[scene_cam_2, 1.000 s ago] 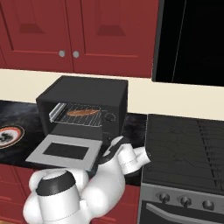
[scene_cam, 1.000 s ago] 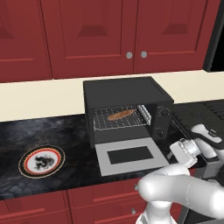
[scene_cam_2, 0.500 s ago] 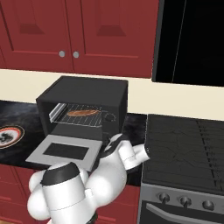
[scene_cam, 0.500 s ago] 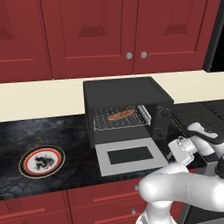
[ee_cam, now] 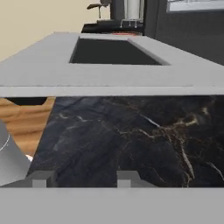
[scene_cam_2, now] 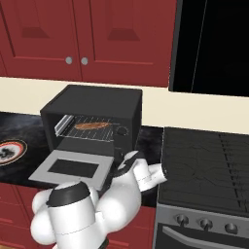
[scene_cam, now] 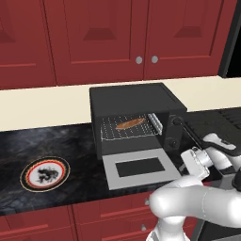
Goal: Pull the toaster oven rack outwards. Pick up the baguette from the plate and place it on the toaster oven rack. Close the toaster oven door fully and set the temperature to the lowest setting.
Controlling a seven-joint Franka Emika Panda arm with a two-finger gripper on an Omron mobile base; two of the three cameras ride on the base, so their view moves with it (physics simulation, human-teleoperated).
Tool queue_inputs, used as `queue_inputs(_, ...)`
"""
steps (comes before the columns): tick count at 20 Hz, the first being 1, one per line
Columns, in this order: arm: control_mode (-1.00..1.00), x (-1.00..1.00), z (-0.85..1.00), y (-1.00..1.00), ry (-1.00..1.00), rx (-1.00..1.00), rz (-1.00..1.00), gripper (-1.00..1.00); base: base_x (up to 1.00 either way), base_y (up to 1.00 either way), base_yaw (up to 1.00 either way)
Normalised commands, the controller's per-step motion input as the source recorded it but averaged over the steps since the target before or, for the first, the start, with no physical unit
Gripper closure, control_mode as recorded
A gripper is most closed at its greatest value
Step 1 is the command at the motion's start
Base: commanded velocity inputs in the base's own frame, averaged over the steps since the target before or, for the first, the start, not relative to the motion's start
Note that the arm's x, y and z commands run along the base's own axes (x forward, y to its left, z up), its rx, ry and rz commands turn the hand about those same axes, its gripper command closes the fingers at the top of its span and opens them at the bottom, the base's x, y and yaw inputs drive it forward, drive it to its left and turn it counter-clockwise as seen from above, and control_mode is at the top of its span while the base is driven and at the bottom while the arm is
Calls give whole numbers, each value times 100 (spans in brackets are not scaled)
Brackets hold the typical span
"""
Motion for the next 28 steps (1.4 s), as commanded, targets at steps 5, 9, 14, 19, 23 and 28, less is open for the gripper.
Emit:
queue_inputs(5,-100,-30,-3,78,-1,0,0,-100,0,0,0)
queue_inputs(9,-100,-12,-1,92,2,0,0,-100,0,0,0)
queue_inputs(14,-100,-16,-20,45,1,1,0,-100,0,0,0)
queue_inputs(19,-100,-17,-2,29,-1,10,-5,-100,0,0,0)
queue_inputs(23,-100,-24,16,24,-8,16,-15,-100,0,0,0)
queue_inputs(28,-100,-20,43,29,-12,17,-20,-100,0,0,0)
